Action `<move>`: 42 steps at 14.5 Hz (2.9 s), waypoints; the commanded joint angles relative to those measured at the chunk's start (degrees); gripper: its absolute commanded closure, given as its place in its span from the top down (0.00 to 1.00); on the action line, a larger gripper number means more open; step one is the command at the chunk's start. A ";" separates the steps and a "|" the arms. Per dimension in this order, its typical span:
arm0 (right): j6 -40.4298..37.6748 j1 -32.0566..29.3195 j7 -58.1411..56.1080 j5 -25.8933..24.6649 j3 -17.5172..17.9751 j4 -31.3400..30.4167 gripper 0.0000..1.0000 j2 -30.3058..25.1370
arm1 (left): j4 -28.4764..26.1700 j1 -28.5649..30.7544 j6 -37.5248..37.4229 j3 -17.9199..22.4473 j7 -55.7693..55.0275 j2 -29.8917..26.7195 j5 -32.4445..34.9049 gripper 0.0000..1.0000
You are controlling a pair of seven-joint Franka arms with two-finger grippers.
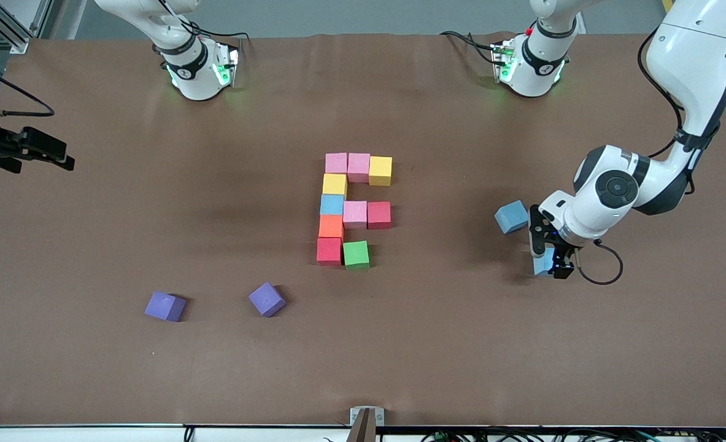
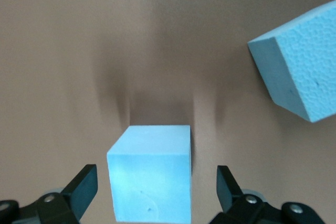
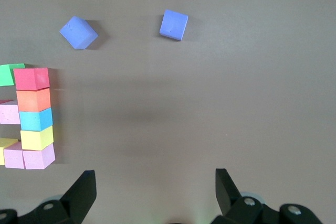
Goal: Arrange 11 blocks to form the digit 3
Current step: 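Lower the left gripper and grasp a cyan cube, then carry the cyan cube with the left gripper toward the green cube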
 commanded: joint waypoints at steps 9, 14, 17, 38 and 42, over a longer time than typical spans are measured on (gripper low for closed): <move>-0.81 2.12 -0.26 -3.45 -0.97 -1.54 1.00 -2.82 | 2.55 1.92 2.62 -0.24 0.82 4.30 4.40 0.95; -0.99 2.20 -0.18 -3.18 -0.88 -2.68 1.00 -5.54 | 4.75 1.83 2.53 -0.15 1.00 7.19 4.58 0.49; -0.55 2.21 -0.27 -3.18 -0.79 -4.53 1.00 -7.83 | 5.02 1.92 2.53 -0.06 1.09 7.73 4.58 0.35; -5.82 2.65 2.11 -3.18 -0.53 -4.00 1.00 -10.29 | 26.63 -25.22 -15.48 -0.85 -19.45 14.05 -3.60 0.19; -6.09 2.47 2.02 -3.27 -0.71 -4.09 1.00 -10.29 | 30.85 -31.99 -16.81 -0.59 -29.48 17.65 -4.21 0.19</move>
